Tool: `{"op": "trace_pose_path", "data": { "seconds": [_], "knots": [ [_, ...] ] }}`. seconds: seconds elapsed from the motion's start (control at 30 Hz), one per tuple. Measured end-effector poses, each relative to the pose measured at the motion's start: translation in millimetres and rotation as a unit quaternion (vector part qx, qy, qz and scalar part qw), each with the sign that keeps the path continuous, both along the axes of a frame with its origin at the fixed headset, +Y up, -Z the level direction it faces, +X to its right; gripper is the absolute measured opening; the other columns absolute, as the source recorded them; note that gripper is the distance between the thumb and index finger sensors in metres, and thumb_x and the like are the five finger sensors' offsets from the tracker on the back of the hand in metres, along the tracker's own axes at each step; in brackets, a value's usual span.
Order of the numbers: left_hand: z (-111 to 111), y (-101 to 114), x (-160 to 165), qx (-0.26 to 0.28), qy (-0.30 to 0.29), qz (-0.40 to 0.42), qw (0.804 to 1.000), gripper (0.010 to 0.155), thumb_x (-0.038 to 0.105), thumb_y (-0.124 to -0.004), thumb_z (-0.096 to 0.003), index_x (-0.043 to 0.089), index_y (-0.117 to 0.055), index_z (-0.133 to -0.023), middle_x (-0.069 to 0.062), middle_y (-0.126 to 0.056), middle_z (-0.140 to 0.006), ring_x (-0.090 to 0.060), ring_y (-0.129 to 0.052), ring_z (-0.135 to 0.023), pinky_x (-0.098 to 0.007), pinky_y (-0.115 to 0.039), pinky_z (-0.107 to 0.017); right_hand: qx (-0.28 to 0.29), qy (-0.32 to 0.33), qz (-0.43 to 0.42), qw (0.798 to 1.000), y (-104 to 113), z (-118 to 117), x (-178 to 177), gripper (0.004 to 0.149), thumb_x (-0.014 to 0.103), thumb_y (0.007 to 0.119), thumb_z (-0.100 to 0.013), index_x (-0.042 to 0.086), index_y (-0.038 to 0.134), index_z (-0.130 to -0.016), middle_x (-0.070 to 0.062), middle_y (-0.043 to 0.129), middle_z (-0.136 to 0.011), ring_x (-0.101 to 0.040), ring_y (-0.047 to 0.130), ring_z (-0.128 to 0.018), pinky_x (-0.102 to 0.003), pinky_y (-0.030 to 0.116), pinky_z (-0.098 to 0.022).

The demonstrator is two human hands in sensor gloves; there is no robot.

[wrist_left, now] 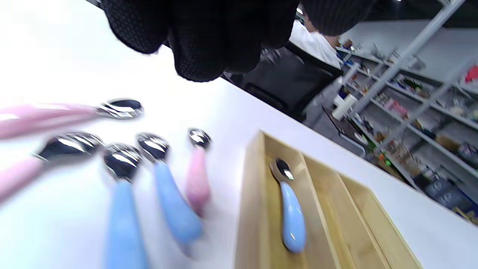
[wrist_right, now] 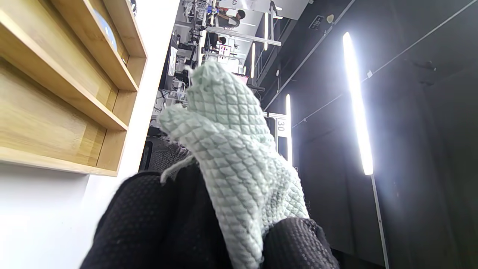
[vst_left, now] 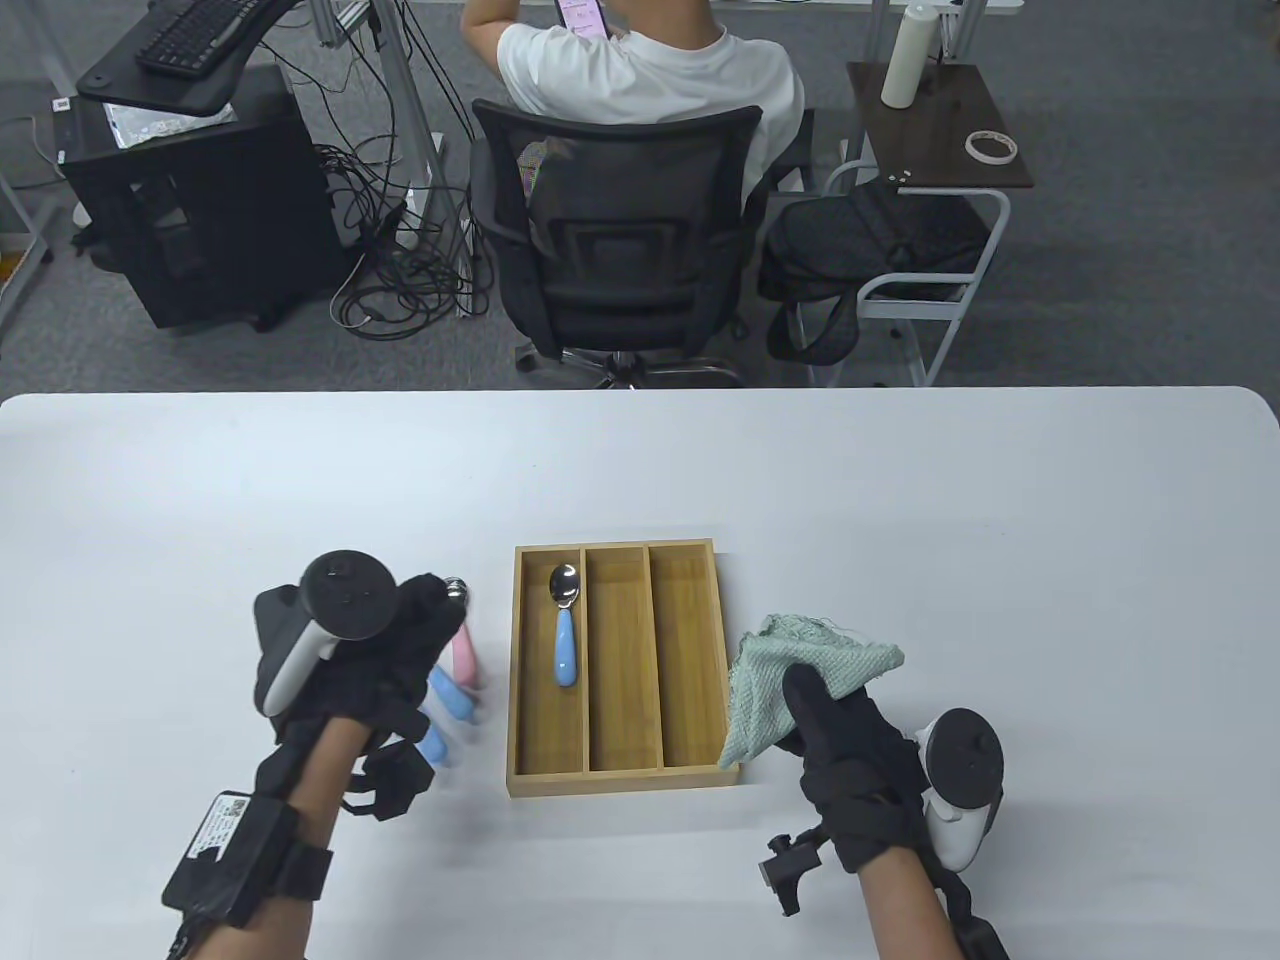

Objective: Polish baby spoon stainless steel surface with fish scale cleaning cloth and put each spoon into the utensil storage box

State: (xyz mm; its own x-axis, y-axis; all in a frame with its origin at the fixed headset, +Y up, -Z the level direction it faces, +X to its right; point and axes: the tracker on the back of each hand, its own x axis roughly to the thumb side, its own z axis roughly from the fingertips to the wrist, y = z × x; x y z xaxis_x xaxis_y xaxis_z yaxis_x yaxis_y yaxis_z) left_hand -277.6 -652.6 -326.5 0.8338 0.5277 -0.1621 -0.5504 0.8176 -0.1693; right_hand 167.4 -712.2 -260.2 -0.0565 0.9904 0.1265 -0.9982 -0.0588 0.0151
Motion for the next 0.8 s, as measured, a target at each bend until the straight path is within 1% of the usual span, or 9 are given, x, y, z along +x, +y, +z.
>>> {"op": "trace_pose_path", "data": {
  "seconds": [0.07, 0.17, 0.23, 0.3, 0.4, 0.47, 0.53, 0.67, 0.8],
  "knots": [
    [2, -1, -22, 0.002, 0.03, -0.005, 1.0, 0.059, 0.051, -0.062, -0.0632, 0.021, -0.056, -0.114, -0.004, -0.07, -0.11, -0.033, -0.082, -0.095, -0.058, -0.068, -0.071, 0.003, 0.001, 0.007, 1.0, 0, 0, -2, 0.046, 0.037, 0.065, -0.065, 0.007, 0.059, -0.1, -0.007, 0.084, -0.085, -0.022, 0.1, -0.065, -0.044, 0.087, -0.055],
    [0, -10, -47, -0.006, 0.065, -0.061, 0.996, 0.06, 0.051, -0.063, -0.0626, 0.021, -0.055, -0.114, -0.005, -0.068, -0.111, -0.034, -0.079, -0.097, -0.058, -0.067, -0.072, 0.005, 0.003, 0.014, 1.0, 0, 1, -4, 0.046, 0.037, 0.065, -0.066, 0.008, 0.059, -0.1, -0.007, 0.084, -0.086, -0.022, 0.1, -0.065, -0.044, 0.087, -0.055],
    [-6, -26, -63, -0.024, 0.088, -0.124, 0.988, 0.06, 0.05, -0.066, -0.062, 0.021, -0.055, -0.114, -0.005, -0.069, -0.11, -0.033, -0.081, -0.096, -0.058, -0.068, -0.071, 0.006, 0.001, 0.023, 1.0, -1, 0, -4, 0.046, 0.037, 0.065, -0.066, 0.008, 0.059, -0.1, -0.006, 0.084, -0.086, -0.022, 0.1, -0.065, -0.044, 0.087, -0.055],
    [-12, -41, -70, -0.046, 0.09, -0.166, 0.981, 0.06, 0.049, -0.068, -0.0612, 0.021, -0.057, -0.113, -0.004, -0.071, -0.109, -0.032, -0.083, -0.093, -0.057, -0.07, -0.069, 0.006, 0.0, 0.027, 1.0, -1, 0, -4, 0.046, 0.037, 0.065, -0.066, 0.008, 0.059, -0.1, -0.007, 0.084, -0.086, -0.022, 0.1, -0.065, -0.044, 0.087, -0.055],
    [-19, -63, -75, -0.065, 0.083, -0.218, 0.97, 0.058, 0.046, -0.072, -0.0602, 0.021, -0.06, -0.111, -0.004, -0.074, -0.107, -0.031, -0.085, -0.091, -0.056, -0.072, -0.067, 0.006, 0.0, 0.028, 1.0, -1, -1, -4, 0.046, 0.037, 0.065, -0.066, 0.007, 0.059, -0.1, -0.007, 0.084, -0.086, -0.022, 0.1, -0.065, -0.044, 0.087, -0.055],
    [-22, -76, -75, -0.068, 0.08, -0.248, 0.963, 0.058, 0.045, -0.074, -0.0595, 0.021, -0.061, -0.11, -0.004, -0.075, -0.106, -0.031, -0.087, -0.09, -0.056, -0.073, -0.067, 0.006, -0.002, 0.029, 1.0, -1, 0, -4, 0.046, 0.037, 0.065, -0.065, 0.007, 0.059, -0.1, -0.007, 0.084, -0.085, -0.022, 0.1, -0.065, -0.045, 0.087, -0.055],
    [-25, -85, -76, -0.075, 0.08, -0.268, 0.957, 0.059, 0.047, -0.075, -0.0583, 0.02, -0.062, -0.11, -0.005, -0.076, -0.105, -0.031, -0.087, -0.088, -0.056, -0.074, -0.066, 0.008, -0.003, 0.03, 1.0, -1, 0, -3, 0.046, 0.037, 0.065, -0.065, 0.007, 0.059, -0.1, -0.007, 0.084, -0.086, -0.022, 0.1, -0.065, -0.044, 0.087, -0.055],
    [-28, -94, -78, -0.092, 0.078, -0.279, 0.953, 0.062, 0.048, -0.077, -0.0566, 0.018, -0.065, -0.109, -0.007, -0.078, -0.103, -0.032, -0.089, -0.085, -0.055, -0.075, -0.064, 0.01, -0.004, 0.031, 0.999, -2, -1, -3, 0.046, 0.037, 0.065, -0.065, 0.007, 0.059, -0.1, -0.007, 0.084, -0.086, -0.022, 0.1, -0.065, -0.045, 0.087, -0.055],
    [-31, -99, -81, -0.106, 0.082, -0.272, 0.953, 0.061, 0.048, -0.076, -0.0567, 0.016, -0.068, -0.108, -0.008, -0.081, -0.101, -0.031, -0.091, -0.083, -0.055, -0.076, -0.063, 0.011, -0.006, 0.033, 0.999, -2, 0, -2, 0.046, 0.037, 0.065, -0.066, 0.007, 0.059, -0.1, -0.007, 0.084, -0.086, -0.022, 0.1, -0.065, -0.044, 0.087, -0.055]
  ]
}}
